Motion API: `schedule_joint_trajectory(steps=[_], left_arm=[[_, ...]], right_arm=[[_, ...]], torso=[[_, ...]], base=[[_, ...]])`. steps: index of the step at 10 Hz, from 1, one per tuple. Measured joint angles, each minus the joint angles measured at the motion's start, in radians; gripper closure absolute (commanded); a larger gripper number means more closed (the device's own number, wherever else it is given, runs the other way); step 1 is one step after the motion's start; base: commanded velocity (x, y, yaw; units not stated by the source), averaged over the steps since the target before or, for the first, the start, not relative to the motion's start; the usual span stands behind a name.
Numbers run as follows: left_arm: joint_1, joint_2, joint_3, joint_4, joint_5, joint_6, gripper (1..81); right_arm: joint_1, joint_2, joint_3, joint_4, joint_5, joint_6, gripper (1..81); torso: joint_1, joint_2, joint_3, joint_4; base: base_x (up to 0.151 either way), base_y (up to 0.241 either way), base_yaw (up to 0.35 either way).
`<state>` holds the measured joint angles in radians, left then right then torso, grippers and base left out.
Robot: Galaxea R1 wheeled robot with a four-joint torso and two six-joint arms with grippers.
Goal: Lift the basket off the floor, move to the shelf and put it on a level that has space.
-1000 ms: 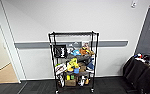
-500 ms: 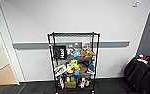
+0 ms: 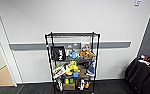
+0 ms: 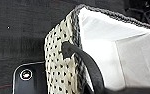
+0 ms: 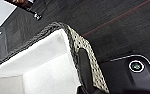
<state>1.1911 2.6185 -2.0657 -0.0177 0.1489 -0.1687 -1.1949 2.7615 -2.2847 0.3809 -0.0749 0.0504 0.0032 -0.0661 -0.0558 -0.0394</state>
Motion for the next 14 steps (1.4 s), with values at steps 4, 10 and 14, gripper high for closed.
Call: schedule_joint_trajectory(steps=[4,10,14], left_arm=[[0.001,0.005,-0.010,0.000,0.001,0.000,81.1],[0.000,0.005,-0.011,0.000,0.001,0.000,81.1],[0.001,0.005,-0.011,0.000,0.001,0.000,81.1]], right_arm=[[-0.004,0.001,0.000,0.000,0.000,0.000,81.1],[-0.004,0.001,-0.001,0.000,-0.003,-0.001,81.1],[-0.004,0.001,-0.001,0.000,-0.003,-0.001,81.1]], torso=[[0.000,0.000,0.000,0.000],[0.000,0.000,0.000,0.000],[0.000,0.000,0.000,0.000]], base=[[0.090,0.000,0.000],[0.095,0.000,0.000],[0.099,0.000,0.000]])
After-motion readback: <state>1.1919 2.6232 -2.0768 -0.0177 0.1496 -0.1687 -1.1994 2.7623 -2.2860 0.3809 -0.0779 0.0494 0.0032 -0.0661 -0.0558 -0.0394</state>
